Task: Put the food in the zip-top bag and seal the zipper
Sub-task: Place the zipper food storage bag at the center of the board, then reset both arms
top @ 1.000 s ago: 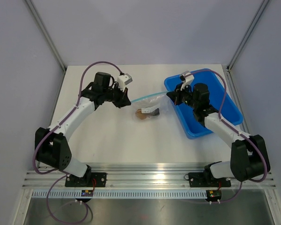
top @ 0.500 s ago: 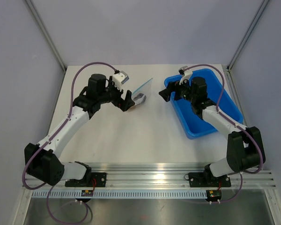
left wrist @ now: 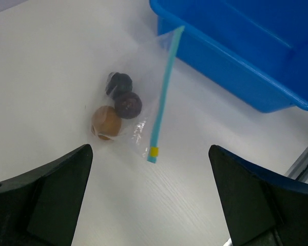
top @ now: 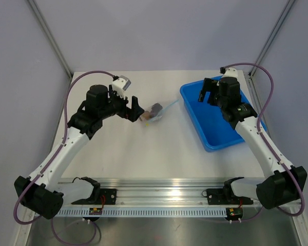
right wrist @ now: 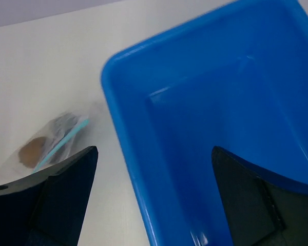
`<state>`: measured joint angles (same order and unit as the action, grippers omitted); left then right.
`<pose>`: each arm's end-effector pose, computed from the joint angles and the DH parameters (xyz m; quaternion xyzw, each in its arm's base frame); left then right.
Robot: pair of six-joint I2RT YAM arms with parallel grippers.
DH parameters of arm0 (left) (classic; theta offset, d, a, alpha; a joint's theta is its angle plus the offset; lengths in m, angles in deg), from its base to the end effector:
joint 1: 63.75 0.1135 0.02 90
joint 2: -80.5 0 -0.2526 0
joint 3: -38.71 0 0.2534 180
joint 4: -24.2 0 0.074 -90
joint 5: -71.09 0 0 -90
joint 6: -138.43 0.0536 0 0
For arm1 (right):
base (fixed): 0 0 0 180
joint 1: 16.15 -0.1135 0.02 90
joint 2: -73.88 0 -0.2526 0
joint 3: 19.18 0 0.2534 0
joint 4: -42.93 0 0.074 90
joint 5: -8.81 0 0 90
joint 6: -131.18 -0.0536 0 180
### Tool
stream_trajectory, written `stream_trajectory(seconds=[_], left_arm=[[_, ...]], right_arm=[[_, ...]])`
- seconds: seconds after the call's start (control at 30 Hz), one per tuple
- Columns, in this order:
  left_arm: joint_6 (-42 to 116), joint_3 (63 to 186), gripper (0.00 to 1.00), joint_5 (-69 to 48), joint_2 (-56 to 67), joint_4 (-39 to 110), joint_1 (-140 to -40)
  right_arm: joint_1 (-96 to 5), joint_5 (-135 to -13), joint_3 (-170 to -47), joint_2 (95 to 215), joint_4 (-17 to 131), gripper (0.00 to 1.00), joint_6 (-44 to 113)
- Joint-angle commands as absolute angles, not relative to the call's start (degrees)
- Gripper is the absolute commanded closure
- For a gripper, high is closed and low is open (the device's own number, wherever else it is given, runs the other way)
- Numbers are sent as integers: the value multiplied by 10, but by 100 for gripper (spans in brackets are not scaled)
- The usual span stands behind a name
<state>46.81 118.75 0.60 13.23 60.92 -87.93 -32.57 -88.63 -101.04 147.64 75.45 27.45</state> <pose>0.2511 -0.1324 0.3519 0.2522 0.7923 -0.2584 0.4919 0.3051 0.0827 0.3392 0.0154 0.8395 0.0879 0.5360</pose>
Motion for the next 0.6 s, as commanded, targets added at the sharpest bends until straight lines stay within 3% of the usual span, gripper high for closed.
stream_trajectory(seconds=[0.0, 0.17, 0.57], left_arm=[[401, 1166, 1, -49, 173, 578, -880], [353, 1170, 1, -72, 177, 604, -880], [369, 1192, 1, -92, 173, 637, -880]], right_arm=[[-324, -1066, -1023, 1439, 908, 1, 214], [-324, -1134, -1012, 1411, 992, 1, 177], [-324, -1150, -951, 1365, 993, 0, 161]])
